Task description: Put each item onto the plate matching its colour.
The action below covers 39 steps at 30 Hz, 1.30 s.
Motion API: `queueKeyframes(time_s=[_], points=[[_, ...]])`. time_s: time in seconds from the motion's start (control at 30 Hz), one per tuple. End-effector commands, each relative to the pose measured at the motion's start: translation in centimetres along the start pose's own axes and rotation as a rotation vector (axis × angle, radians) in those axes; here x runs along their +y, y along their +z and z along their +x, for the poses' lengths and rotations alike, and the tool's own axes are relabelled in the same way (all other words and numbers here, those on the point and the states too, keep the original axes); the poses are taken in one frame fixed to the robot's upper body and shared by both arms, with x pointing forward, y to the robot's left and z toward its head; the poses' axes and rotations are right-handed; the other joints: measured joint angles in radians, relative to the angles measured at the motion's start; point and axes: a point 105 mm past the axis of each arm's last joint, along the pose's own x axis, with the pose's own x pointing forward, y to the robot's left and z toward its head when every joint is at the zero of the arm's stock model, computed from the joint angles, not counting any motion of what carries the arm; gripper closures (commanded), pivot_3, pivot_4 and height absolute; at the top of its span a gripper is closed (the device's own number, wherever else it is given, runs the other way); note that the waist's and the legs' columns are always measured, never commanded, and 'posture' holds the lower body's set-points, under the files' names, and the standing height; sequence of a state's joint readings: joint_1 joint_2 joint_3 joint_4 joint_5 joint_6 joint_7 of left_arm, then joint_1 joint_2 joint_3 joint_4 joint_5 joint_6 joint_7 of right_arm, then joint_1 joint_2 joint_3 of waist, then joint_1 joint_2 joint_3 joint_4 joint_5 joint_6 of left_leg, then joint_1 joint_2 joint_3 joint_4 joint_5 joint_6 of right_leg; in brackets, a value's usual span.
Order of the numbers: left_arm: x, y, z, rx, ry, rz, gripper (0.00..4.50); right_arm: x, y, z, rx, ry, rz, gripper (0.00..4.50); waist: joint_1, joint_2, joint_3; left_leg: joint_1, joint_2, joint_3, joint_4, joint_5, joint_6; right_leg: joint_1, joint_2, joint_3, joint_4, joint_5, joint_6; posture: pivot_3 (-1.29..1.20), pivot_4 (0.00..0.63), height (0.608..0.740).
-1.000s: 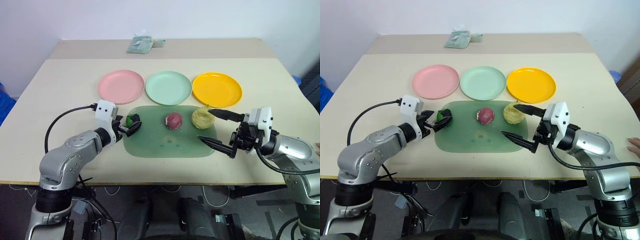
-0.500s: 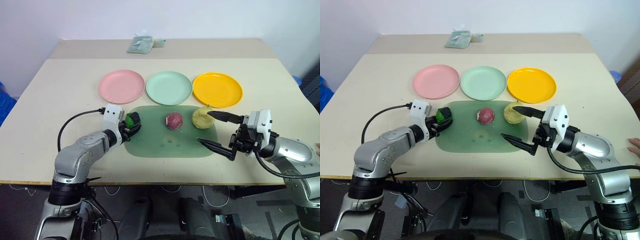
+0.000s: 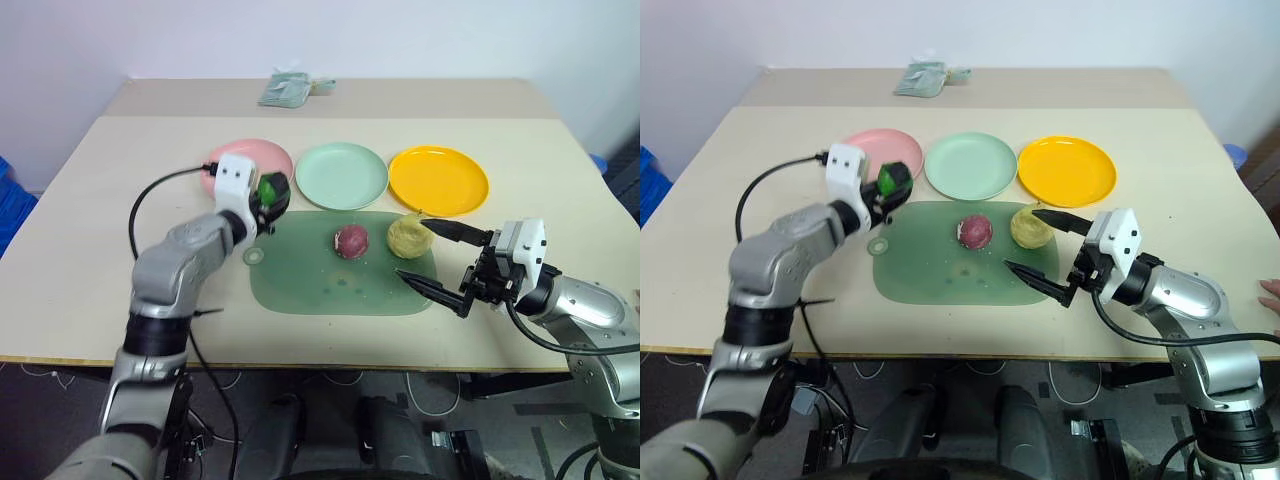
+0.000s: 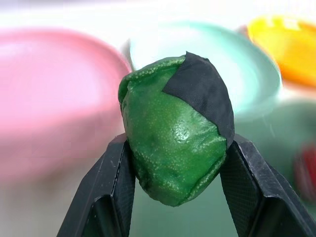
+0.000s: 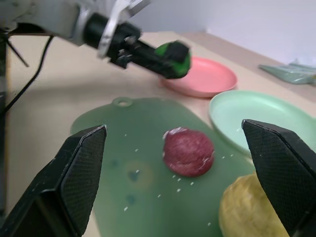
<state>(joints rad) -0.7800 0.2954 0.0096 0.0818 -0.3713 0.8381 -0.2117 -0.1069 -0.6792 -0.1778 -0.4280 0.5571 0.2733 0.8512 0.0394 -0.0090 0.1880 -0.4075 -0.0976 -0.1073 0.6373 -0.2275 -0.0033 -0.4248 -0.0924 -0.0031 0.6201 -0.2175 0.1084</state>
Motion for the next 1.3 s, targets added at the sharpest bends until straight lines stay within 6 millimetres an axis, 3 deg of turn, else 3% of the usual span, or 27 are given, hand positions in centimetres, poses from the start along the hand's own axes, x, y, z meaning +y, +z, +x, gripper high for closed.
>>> queueKeyframes(time_s=[0.03,0.13,0.27,0.43,0.87,1.07,1.3], points=[[-0.3,1.1,3.3,0.011,0.016,0.029,2.17,-1.3,1.5,0.3,-0.049,-0.075,-0.082,0.0,0.002,0.0,0.0,0.0,0.0,0.0,0.0,0.0,0.0,0.0,0.0,0.0,0.0,0.0,0.0,0.0,0.15,0.74],[-1.5,2.1,6.4,0.003,-0.01,0.031,2.17,-1.9,2.0,0.9,-0.064,-0.12,-0.089,0.0,0.002,-0.001,0.0,-0.001,-0.001,0.0,0.001,0.0,0.001,0.001,-0.001,0.0,-0.002,0.001,0.002,0.0,0.15,0.74],[-3.0,2.3,8.2,0.004,-0.039,0.074,2.17,-2.5,2.4,1.3,-0.071,-0.203,-0.074,0.0,-0.004,-0.002,0.001,-0.002,-0.002,0.001,0.001,0.0,0.001,0.0,-0.002,0.0,-0.002,0.002,0.003,0.0,0.15,0.74],[-3.8,1.7,8.8,0.017,-0.062,0.102,2.17,-3.3,2.2,1.5,-0.052,-0.326,-0.071,0.0,-0.005,-0.002,0.001,-0.002,-0.003,0.002,0.001,-0.002,0.003,-0.001,-0.003,0.001,-0.001,0.002,0.003,0.0,0.15,0.74],[-5.7,0.4,9.3,0.049,-0.096,0.112,2.17,-1.7,0.6,0.4,-0.01,-0.423,-0.022,0.0,-0.002,-0.002,0.001,-0.003,-0.006,0.001,0.009,-0.004,0.007,0.001,-0.004,0.001,0.001,0.004,0.008,0.0,0.15,0.74],[-5.9,0.2,9.4,0.059,-0.09,0.13,0.01,-1.3,1.0,0.7,-0.001,-0.43,-0.003,0.0,-0.002,-0.002,0.001,-0.003,-0.007,0.001,0.009,-0.004,0.007,0.0,-0.004,0.001,0.001,0.004,0.008,0.0,0.15,0.74],[-5.3,1.7,9.0,-0.009,-0.137,0.081,0.01,-1.3,1.8,1.2,-0.003,-0.408,0.001,0.0,-0.003,-0.002,0.001,-0.003,-0.007,0.001,0.009,-0.004,0.007,0.001,-0.004,0.001,0.001,0.004,0.008,0.0,0.15,0.74]])
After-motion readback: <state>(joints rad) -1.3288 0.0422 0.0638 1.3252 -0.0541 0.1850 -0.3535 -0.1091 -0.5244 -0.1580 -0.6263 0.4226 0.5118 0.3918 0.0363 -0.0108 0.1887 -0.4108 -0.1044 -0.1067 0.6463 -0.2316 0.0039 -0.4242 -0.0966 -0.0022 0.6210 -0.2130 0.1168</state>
